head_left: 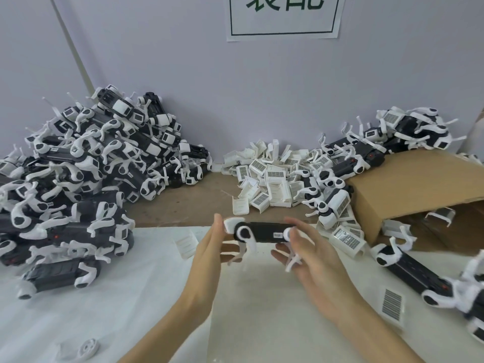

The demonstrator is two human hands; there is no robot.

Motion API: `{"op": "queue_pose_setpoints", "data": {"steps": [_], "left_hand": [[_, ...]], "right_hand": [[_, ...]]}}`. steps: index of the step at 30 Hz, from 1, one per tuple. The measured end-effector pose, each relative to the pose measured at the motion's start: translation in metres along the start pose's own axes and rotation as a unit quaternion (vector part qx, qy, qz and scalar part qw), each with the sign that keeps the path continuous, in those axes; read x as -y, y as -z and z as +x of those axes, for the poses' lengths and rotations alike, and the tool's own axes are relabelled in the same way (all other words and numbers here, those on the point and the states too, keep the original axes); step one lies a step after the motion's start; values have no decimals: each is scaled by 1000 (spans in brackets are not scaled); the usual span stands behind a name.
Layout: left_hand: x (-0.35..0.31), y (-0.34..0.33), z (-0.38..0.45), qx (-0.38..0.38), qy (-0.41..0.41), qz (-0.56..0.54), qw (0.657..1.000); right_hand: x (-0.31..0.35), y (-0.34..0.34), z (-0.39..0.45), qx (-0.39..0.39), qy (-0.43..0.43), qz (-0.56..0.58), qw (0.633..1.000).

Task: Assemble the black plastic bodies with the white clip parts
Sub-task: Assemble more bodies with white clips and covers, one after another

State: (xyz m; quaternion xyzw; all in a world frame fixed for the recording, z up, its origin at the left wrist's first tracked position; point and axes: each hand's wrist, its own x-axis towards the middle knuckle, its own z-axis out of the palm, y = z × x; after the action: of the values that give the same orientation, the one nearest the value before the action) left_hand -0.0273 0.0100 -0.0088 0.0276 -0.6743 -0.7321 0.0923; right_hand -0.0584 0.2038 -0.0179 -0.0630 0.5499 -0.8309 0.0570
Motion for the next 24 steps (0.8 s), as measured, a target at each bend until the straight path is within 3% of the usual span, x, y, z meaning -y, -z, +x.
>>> {"op": "queue_pose_setpoints", "data": {"steps": [4, 8, 11, 15, 18, 19, 21, 24], "left_hand": [[5, 3, 3, -80, 21, -44, 996], [4, 4, 1, -180, -23, -100, 978], [-3, 7, 1, -187, -71, -114, 973], [-13, 16, 3, -117, -103, -131, 979], [-14, 22, 6, -107, -115, -115, 981], [-13, 22, 6, -109, -110, -109, 982], [-10, 22, 7, -98, -116, -65, 986], [-4, 18, 4, -32, -178, 74, 981]], "right_hand": [[-8, -3, -9, 70, 97, -216, 969], [-22, -11, -16, 115, 247, -445, 853], [-29, -21, -23, 103, 268, -474, 832], [-31, -26, -29, 99, 305, -488, 812], [-29, -28, -30, 86, 323, -510, 792], [-28, -28, -30, 84, 316, -499, 802], [-22, -26, -28, 86, 269, -423, 861], [-12, -20, -20, 43, 209, -295, 932]]}}
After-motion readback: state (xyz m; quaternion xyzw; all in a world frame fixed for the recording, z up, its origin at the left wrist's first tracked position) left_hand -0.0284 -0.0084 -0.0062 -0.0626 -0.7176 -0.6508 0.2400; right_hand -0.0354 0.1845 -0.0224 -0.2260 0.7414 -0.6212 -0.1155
